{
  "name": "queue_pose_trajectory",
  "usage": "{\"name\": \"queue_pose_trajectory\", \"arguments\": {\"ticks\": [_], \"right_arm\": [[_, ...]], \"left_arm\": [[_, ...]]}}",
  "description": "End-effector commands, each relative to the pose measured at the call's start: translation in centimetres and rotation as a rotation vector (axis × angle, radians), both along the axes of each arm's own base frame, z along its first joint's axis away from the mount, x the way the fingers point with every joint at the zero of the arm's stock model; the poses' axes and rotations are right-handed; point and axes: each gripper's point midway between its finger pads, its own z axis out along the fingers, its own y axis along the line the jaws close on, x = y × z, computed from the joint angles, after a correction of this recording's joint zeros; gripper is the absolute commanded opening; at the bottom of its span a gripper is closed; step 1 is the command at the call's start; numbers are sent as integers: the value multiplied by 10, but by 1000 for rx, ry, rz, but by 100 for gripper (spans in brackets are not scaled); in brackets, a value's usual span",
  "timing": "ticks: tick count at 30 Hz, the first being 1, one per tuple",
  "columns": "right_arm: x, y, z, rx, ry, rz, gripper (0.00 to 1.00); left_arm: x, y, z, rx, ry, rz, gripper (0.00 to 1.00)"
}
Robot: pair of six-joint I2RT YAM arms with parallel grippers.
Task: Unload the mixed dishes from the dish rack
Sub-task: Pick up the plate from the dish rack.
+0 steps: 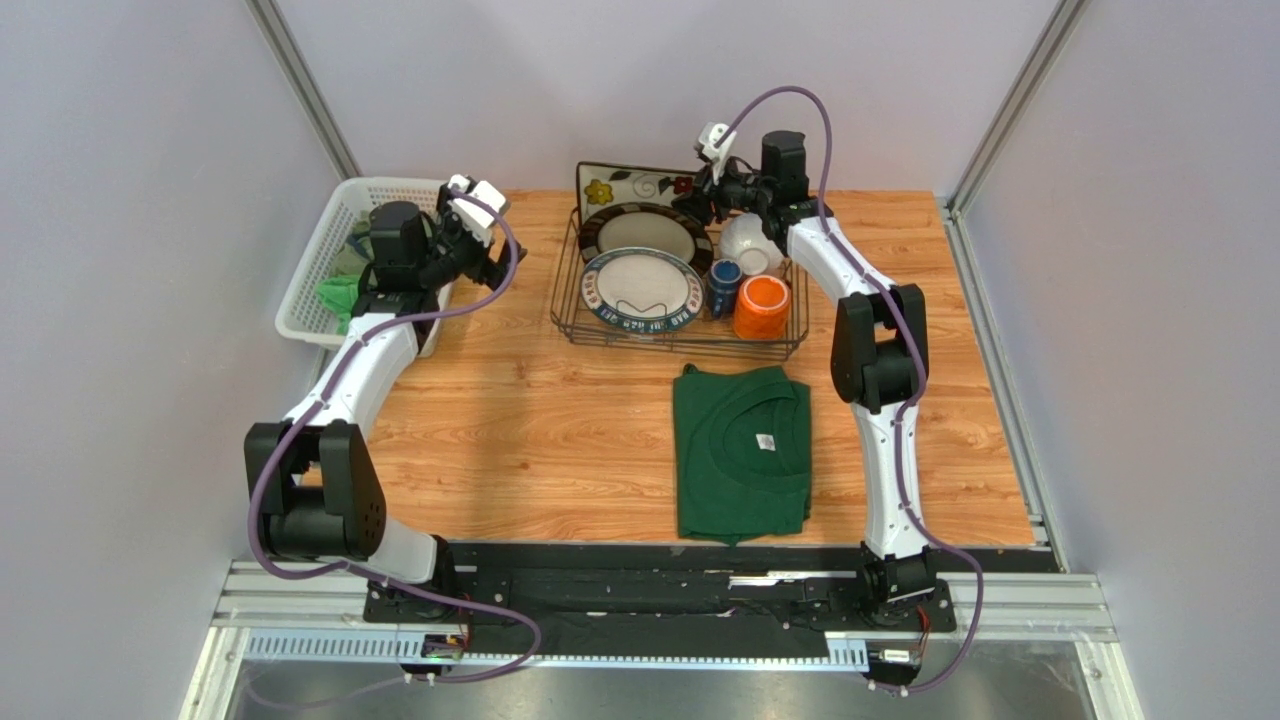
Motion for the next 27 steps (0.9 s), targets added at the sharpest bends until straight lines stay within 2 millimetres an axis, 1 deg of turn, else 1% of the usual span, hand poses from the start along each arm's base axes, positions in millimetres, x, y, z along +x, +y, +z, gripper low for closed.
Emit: {"name": "queue_pose_trajectory", "arguments": {"ticks": [1, 8, 9, 13, 19, 20, 21, 27], "right_arm": [[19, -12, 83, -23, -295, -71, 0], [14, -13, 104, -50, -348, -50, 0], [14, -13, 112, -52, -369, -51, 0], [13, -16, 135, -43, -411, -63, 0], [12, -20, 158, -32, -446, -86, 0], [10, -20, 160, -30, -444, -87, 0], [10, -22, 159, -29, -425, -91, 0], [6, -26, 185, 0, -452, -99, 0]], "left_arm": [[-4, -3, 14, 31, -89, -53, 89], [-9, -6, 13, 54, -116, -85, 89], [-10, -6, 13, 57, -118, -87, 89], [-11, -7, 12, 59, -120, -94, 89], [-12, -7, 12, 58, -121, -95, 89], [-12, -7, 11, 60, -121, -96, 89], [-12, -7, 12, 64, -126, -95, 89], [-14, -7, 12, 66, -128, -97, 89]]}}
